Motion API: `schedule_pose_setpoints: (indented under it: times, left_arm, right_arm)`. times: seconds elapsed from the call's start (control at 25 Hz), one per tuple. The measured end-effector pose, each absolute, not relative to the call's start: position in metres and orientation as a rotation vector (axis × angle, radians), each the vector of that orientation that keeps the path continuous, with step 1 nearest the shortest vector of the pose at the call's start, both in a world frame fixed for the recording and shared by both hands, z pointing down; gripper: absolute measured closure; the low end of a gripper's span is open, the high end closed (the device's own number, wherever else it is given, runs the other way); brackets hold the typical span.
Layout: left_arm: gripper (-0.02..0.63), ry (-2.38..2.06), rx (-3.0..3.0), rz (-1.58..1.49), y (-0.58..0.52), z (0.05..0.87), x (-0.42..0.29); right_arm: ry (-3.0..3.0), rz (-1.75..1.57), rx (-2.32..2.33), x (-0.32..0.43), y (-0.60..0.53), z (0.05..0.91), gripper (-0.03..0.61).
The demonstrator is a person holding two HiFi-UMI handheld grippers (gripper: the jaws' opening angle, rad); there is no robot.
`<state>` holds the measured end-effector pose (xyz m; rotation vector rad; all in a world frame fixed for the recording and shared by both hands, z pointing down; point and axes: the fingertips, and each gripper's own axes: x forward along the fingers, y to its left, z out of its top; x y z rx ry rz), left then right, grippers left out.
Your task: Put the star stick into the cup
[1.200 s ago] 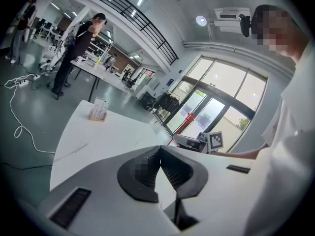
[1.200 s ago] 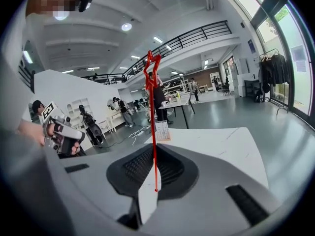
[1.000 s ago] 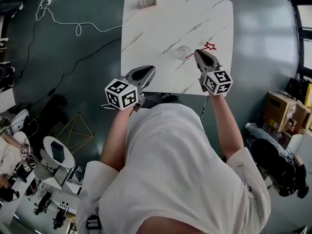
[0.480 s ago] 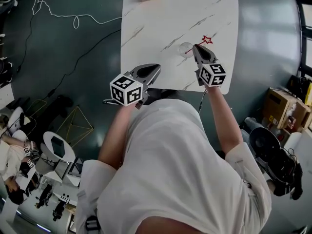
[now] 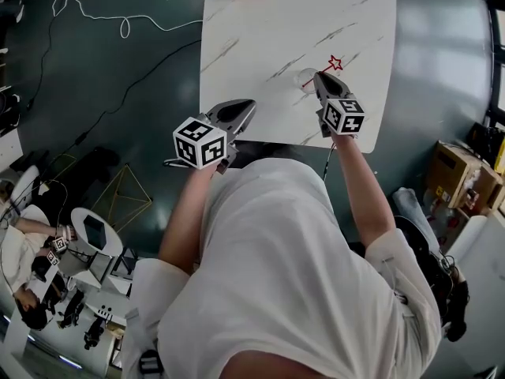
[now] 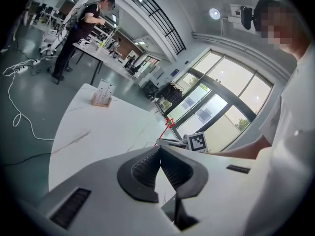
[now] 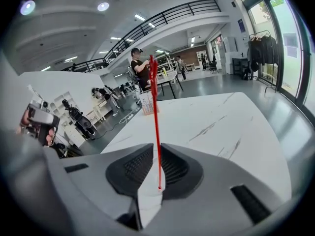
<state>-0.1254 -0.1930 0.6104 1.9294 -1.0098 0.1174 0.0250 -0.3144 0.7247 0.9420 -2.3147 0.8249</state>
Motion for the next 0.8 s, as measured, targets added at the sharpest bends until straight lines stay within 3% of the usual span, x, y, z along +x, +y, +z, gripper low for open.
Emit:
schedule_pose_setpoints:
  times: [0.24, 0.8]
  left_arm:
    - [0.6, -0.981, 1.93, 0.1, -0.192, 0.616, -0.127]
    - [0.6, -0.883, 2.011, 0.091, -0.206, 0.62, -0.116]
  right_arm:
    - [-2.283, 0.811, 0.945, 0.027, -0.312, 0.721, 0.503]
    - [-2.297, 0.728, 0.958, 0.027, -0.302, 0.684, 0.502]
